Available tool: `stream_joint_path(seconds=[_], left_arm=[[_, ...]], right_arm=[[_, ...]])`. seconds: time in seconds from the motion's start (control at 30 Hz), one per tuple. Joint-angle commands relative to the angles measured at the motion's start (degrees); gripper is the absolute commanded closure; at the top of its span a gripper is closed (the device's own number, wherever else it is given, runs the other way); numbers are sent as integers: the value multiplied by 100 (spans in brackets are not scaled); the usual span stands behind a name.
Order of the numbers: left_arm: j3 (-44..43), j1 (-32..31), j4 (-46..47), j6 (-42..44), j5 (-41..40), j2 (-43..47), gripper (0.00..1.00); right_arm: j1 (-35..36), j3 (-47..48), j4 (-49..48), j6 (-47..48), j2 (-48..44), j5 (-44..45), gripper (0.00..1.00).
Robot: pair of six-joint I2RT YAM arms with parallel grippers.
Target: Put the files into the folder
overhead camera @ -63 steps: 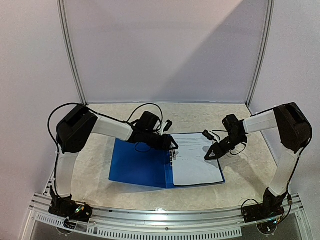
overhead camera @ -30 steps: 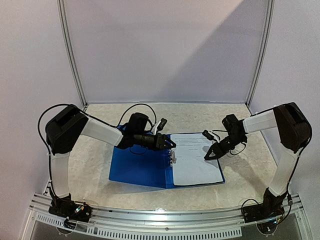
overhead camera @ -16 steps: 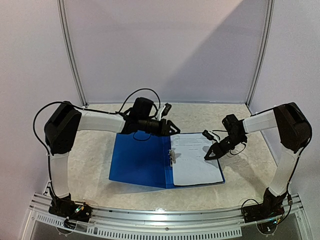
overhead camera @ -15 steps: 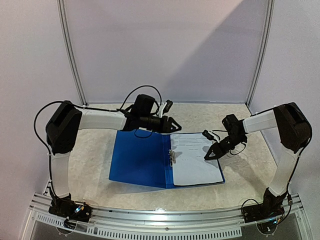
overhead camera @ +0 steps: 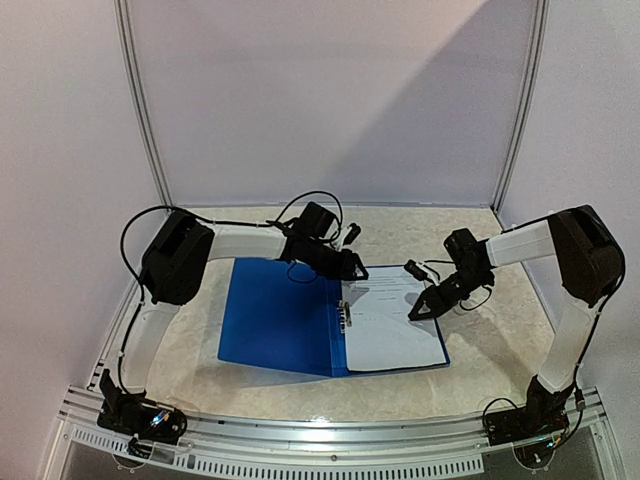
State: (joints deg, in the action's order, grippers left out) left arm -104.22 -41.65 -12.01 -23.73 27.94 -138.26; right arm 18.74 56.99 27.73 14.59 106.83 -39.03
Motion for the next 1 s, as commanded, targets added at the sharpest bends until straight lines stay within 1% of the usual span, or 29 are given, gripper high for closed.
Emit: stream_joint_path(seconds=[0.0,0.2,0.37,0.53,0.63,0.8,0.97], left_arm=[[-214,43,-346,99,55,-190,54],[192,43,-219,92,-39,-217,54],[360,52,-250,18,-253,-246,54],[381,105,-234,68,-371,-242,55],[346,154,-208,83,-374,-222,55],[295,183,-188,137,-403,-131,55],[119,183,-301,238,-439,-53,55]], right_arm=[[41,-196,240,101,-32,607,78],[37,-101,328,242,-224,865,77],[42,554,759,515,-568,1214,72],[182,1406,1066,604,-650,897,67],[419,1580,1091,662,-559,859,66],[644,1517,1105,743,-312,976,67],[653,1164,939,763,-450,1094,67]])
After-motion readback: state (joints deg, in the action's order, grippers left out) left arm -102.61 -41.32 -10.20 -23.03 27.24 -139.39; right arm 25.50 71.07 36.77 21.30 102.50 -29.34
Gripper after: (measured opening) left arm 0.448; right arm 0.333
